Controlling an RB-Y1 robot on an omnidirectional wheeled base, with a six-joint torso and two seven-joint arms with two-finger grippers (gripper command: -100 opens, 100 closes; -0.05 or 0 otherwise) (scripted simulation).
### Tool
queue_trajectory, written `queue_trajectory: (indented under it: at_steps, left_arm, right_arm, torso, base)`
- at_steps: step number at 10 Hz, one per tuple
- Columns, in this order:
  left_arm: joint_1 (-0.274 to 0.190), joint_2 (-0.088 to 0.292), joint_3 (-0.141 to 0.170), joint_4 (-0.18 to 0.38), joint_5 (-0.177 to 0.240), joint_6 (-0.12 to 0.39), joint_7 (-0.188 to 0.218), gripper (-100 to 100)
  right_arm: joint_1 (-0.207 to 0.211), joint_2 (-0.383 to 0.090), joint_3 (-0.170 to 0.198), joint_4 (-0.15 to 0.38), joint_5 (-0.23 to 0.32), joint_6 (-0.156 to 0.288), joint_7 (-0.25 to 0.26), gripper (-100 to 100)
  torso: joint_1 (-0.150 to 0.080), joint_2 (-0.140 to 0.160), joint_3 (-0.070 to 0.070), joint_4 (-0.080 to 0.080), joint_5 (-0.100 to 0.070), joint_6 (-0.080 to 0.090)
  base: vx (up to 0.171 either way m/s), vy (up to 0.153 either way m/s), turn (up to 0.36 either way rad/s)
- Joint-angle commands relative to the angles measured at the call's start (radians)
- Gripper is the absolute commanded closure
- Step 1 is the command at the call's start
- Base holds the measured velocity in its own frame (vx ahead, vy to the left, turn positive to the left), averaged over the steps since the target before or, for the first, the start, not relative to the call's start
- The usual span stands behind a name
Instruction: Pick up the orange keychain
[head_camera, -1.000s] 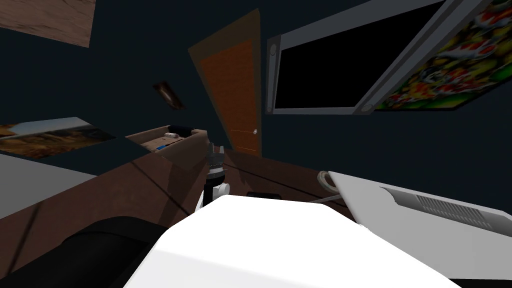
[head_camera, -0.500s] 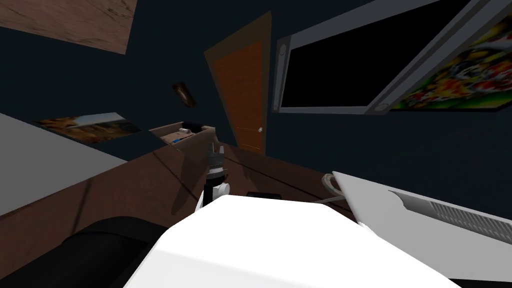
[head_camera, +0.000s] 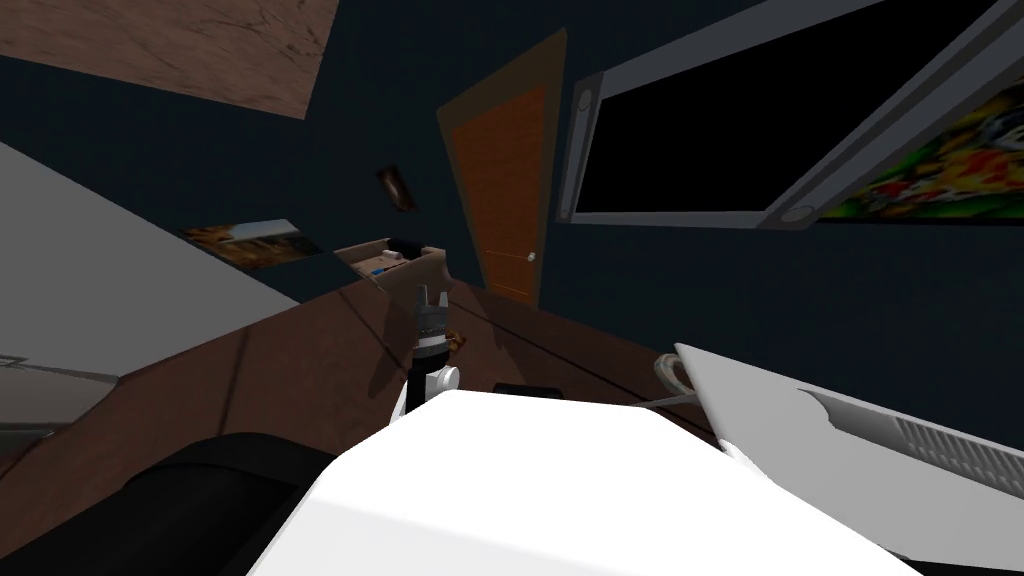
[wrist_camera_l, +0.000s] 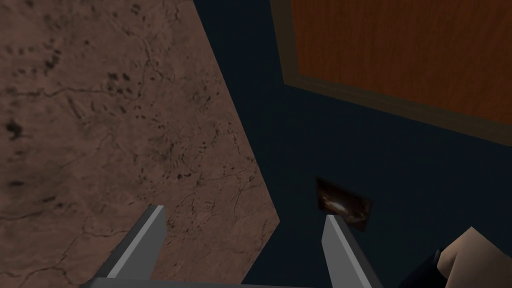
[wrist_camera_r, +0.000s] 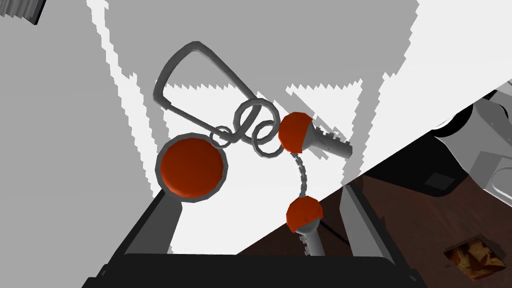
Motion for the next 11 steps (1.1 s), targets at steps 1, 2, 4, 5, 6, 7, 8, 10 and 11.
queue_trajectory:
  at_steps: [1,2,4,5,6,7,8,10,11]
  left_arm:
    - [0.000,0.000,0.000,0.000,0.000,0.000,0.000,0]
    - [0.000,0.000,0.000,0.000,0.000,0.000,0.000,0]
    - [0.000,0.000,0.000,0.000,0.000,0.000,0.000,0]
    - [0.000,0.000,0.000,0.000,0.000,0.000,0.000,0]
    - [0.000,0.000,0.000,0.000,0.000,0.000,0.000,0]
    - [0.000,0.000,0.000,0.000,0.000,0.000,0.000,0]
    - [0.000,0.000,0.000,0.000,0.000,0.000,0.000,0]
    - [0.000,0.000,0.000,0.000,0.000,0.000,0.000,0]
    - [0.000,0.000,0.000,0.000,0.000,0.000,0.000,0]
  right_arm:
    - [-0.023,0.003,0.017,0.009,0.005,-0.003,-0.050,-100]
    - [-0.067,-0.001,0.062,0.025,0.014,-0.002,-0.079,-100]
    - [-0.096,-0.001,0.082,0.025,0.014,-0.002,-0.139,-100]
    - [-0.143,-0.005,0.128,0.041,0.024,-0.001,-0.167,-100]
    - [-0.169,-0.005,0.146,0.041,0.024,-0.001,-0.194,-100]
    - [-0.169,-0.005,0.146,0.041,0.024,-0.001,-0.224,-100]
    - [-0.169,-0.005,0.146,0.041,0.024,-0.001,-0.236,-100]
    - [-0.242,-0.009,0.211,0.057,0.034,-0.001,-0.302,-100]
    - [-0.242,-0.009,0.211,0.057,0.034,-0.001,-0.329,-100]
  torso:
    - [0.000,0.000,0.000,0.000,0.000,0.000]
    - [-0.001,-0.003,-0.001,0.000,0.000,0.001]
    - [0.001,0.002,0.001,0.000,0.000,0.000]
    - [-0.001,-0.003,-0.001,0.000,0.000,0.001]
    - [0.000,-0.001,-0.001,0.000,0.000,-0.001]
    - [0.001,0.000,0.000,0.000,0.000,0.000]
    - [-0.001,-0.003,-0.001,0.000,0.000,0.002]
    - [-0.002,-0.004,-0.002,-0.001,-0.001,-0.001]
    - [-0.001,-0.001,0.000,0.000,0.000,0.001]
  base:
    - [-0.095,0.009,0.051]
    - [-0.192,0.039,0.338]
    - [-0.145,0.030,0.141]
    - [-0.149,0.038,0.302]
    - [-0.176,0.055,0.279]
    - [-0.090,0.021,0.015]
    - [-0.018,-0.007,-0.049]
    - [-0.153,0.032,0.334]
    - [-0.104,0.038,0.005]
